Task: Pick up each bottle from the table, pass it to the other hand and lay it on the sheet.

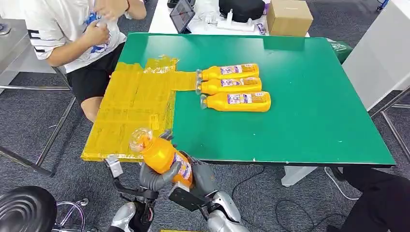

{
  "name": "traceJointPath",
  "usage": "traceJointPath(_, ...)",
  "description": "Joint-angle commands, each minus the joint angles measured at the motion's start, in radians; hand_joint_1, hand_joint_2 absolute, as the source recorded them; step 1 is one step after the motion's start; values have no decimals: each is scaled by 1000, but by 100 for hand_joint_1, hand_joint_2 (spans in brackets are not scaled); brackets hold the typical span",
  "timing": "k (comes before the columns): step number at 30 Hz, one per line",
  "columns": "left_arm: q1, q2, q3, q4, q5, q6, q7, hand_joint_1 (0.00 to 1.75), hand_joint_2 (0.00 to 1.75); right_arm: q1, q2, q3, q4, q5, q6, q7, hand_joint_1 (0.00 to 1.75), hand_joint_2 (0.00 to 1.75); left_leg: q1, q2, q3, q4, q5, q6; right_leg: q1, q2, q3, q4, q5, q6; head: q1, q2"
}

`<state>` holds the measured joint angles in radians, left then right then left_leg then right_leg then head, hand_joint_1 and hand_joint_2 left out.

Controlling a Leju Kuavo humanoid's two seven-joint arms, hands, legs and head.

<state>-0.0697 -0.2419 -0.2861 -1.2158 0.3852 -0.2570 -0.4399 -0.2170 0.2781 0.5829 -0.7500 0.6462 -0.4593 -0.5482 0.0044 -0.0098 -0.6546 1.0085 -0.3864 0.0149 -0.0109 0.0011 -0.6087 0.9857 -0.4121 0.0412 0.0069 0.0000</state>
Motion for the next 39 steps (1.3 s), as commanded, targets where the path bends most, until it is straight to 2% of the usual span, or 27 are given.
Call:
traceJointPath(1, -56, -16, -78, -4, 83, -125, 38, 175, 175, 2, 1, 114, 80, 10, 27, -13, 175, 175, 1, -3, 4, 1, -2, -1, 1, -4, 6, 0, -3, -1, 0, 0)
traceJointPath(4, -60, -13, -90, -1, 71, -135, 32, 175, 175, -8, 2, 97, 69, 4, 18, -6, 175, 175, 1, -2, 4, 1, -2, -1, 1, -3, 6, 0, -3, -1, 0, 0)
traceJointPath(5, -61, -11, -91, -7, 60, -132, 24, 175, 175, -8, 4, 83, 58, -3, 5, -6, 119, 175, 1, -2, 2, 1, -1, 0, 1, -3, 3, 0, -2, -1, 0, 0)
traceJointPath(8, -63, -11, -90, -8, 60, -132, 24, 175, 175, -12, 4, 83, 56, -3, 7, -6, 119, 175, 1, -3, 3, 2, -2, -1, 1, -4, 5, 1, -3, -1, 0, 0)
traceJointPath(9, -63, -11, -90, -8, 60, -132, 24, 175, 175, -12, 4, 83, 56, -3, 7, -6, 77, 175, 1, -3, 1, 1, -1, 0, 1, -3, 3, 1, -2, -1, 0, 0)
traceJointPath(10, -65, -9, -87, -15, 43, -116, 15, 175, 175, -4, 6, 67, 40, -16, -8, -10, 0, 175, 1, -3, 3, 2, -2, -1, 1, -4, 5, 1, -3, -1, 0, 0)
traceJointPath(11, -67, -10, -81, -20, 31, -100, 8, 175, 175, 0, 6, 54, 24, -31, -3, -14, 0, 175, 1, -2, 2, 1, -2, 0, 1, -3, 4, 1, -2, -1, 0, 0)
traceJointPath(12, -76, -5, -74, -30, -11, -59, -9, 175, 175, 1, 4, 39, 7, -47, 2, -10, 0, 0, 1, -3, 2, 1, -1, 0, 1, -4, 3, 0, -2, -1, 0, 0)
traceJointPath(16, -139, -1, -10, -49, -126, 99, -60, 175, 175, 40, -27, -39, -169, -166, 72, -30, 0, 0, 1, -4, 0, 1, 0, 0, 1, -4, 1, 1, -1, -1, 0, 0)
traceJointPath(17, -173, 0, 18, -48, -162, 168, -83, 175, 175, 48, -38, -56, -223, -196, 87, -39, 0, 0, 2, -4, 5, 4, -4, -1, 2, -6, 7, 2, -4, -2, 0, 0)
traceJointPath(18, -212, 8, 44, -40, -183, 208, -90, 175, 175, 59, -52, -68, -285, -216, 108, -34, 0, 0, 1, -5, -1, 2, 0, 0, 1, -5, 2, 1, -1, -1, 0, 0)
traceJointPath(19, -223, 11, 50, -37, -179, 209, -81, 175, 175, 60, -58, -68, -301, -216, 117, -24, 0, 0, 1, -5, 1, 3, -1, -1, 2, -6, 3, 2, -2, -2, 0, 0)
traceJointPath(22, -230, 7, 63, -30, -185, 221, -82, 175, 175, 67, -59, -73, -317, -219, 121, -22, 0, 0, 1, -1, 1, 1, 0, -1, 1, -3, 2, 0, 1, -3, 0, 0)
traceJointPath(24, -291, 25, 109, 12, -249, 334, -112, 175, 175, 84, -66, -101, -400, -265, 108, -63, 0, 0, 1, -1, 6, 1, -2, -1, 1, -3, 7, 0, -1, -4, 0, 0)
traceJointPath(25, -324, 33, 142, 41, -264, 374, -116, 175, 175, 94, -75, -108, -449, -279, 108, -69, 0, 0, 1, -1, 1, 1, 0, 0, 2, -2, 3, 0, 1, -3, 1, 0)
traceJointPath(28, -418, 76, 202, 140, -381, 491, -155, 175, 175, 128, -106, -125, -599, -292, 103, -67, 0, 0, 1, -1, 1, 1, 0, -1, 1, -2, 2, 1, 1, -4, 1, 0)
traceJointPath(31, -428, 81, 213, 152, -378, 489, -156, 175, 175, 133, -111, -128, -619, -293, 103, -66, 0, 0, 0, 0, 5, 1, -1, -1, 1, -1, 6, 1, 0, -4, 0, 0)
traceJointPath(34, -424, 69, 215, 158, -399, 499, -155, 175, 175, 138, -107, -129, -615, -297, 96, -77, 0, 0, 0, 0, 3, 0, 0, 0, 1, -2, 4, 0, 1, -3, 0, 0)
traceJointPath(35, -436, 82, 208, 174, -471, 569, -163, 175, 175, 141, -109, -133, -630, -309, 89, -99, 0, 0, 1, 0, 9, 0, -2, -1, 2, -2, 10, -1, -1, -4, 0, 0)
traceJointPath(36, -468, 101, 212, 228, -566, 646, -165, 175, 175, 150, -110, -146, -674, -344, 84, -122, 0, 0, 0, 1, 4, 0, 0, 0, 1, -1, 5, 0, 1, -3, 0, 0)
traceJointPath(38, -529, 142, 216, 358, -759, 769, -162, 175, 175, 179, -97, -183, -792, -434, 66, -150, 0, 0, 1, 1, 5, 1, -1, -1, 1, -1, 6, 1, 0, -4, 0, 0)
traceJointPath(39, -550, 154, 227, 412, -807, 774, -152, 175, 175, 187, -94, -193, -841, -472, 50, -150, 0, 0, 0, 0, 3, 0, 0, -1, 0, -2, 4, 1, 1, -4, 0, 0)
